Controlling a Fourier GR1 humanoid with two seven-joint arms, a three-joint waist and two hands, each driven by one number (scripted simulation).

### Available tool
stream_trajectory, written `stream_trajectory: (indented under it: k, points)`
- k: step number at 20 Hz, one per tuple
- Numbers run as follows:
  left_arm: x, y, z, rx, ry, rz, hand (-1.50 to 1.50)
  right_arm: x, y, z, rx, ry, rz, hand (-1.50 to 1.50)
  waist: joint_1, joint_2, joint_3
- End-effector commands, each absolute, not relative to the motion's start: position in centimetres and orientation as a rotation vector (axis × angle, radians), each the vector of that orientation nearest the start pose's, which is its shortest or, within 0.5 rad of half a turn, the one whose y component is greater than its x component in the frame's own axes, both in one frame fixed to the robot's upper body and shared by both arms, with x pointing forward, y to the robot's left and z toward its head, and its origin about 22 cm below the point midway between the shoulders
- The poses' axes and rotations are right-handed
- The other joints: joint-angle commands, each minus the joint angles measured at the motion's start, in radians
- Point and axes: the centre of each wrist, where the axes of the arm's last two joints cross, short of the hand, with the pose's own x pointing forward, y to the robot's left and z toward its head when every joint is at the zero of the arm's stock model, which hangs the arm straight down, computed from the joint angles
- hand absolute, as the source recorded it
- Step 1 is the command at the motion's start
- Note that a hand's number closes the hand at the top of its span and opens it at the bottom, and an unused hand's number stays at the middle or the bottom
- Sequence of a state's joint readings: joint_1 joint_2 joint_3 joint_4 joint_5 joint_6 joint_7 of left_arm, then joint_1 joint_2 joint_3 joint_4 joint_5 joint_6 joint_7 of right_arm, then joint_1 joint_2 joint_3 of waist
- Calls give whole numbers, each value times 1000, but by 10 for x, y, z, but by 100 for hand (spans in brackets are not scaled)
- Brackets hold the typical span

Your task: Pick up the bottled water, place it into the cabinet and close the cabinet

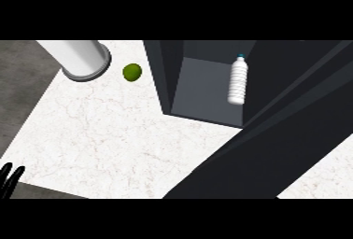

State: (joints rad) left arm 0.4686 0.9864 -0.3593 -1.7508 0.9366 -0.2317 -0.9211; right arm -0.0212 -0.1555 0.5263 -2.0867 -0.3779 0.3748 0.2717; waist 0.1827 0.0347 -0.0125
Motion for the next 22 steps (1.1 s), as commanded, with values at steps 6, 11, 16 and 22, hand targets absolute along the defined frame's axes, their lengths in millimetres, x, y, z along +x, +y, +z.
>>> stream_trajectory:
  k: [6, 11, 16, 22]
  points:
    - [102, 372, 22, -492, -1847, 77, -150, 285, -111, 127, 623, -1610, 420, 150, -46, -12, 8]
    - [102, 385, 23, -483, -1865, 76, -150, 343, -91, 136, 506, -1593, 415, 150, -66, -13, 10]
    - [107, 380, 28, -496, -1868, 102, -150, 384, -85, 140, 469, -1599, 413, 150, -87, -12, 12]
    - [99, 374, 23, -495, -1849, 88, -150, 398, -91, 135, 473, -1597, 419, 150, -98, -14, 12]
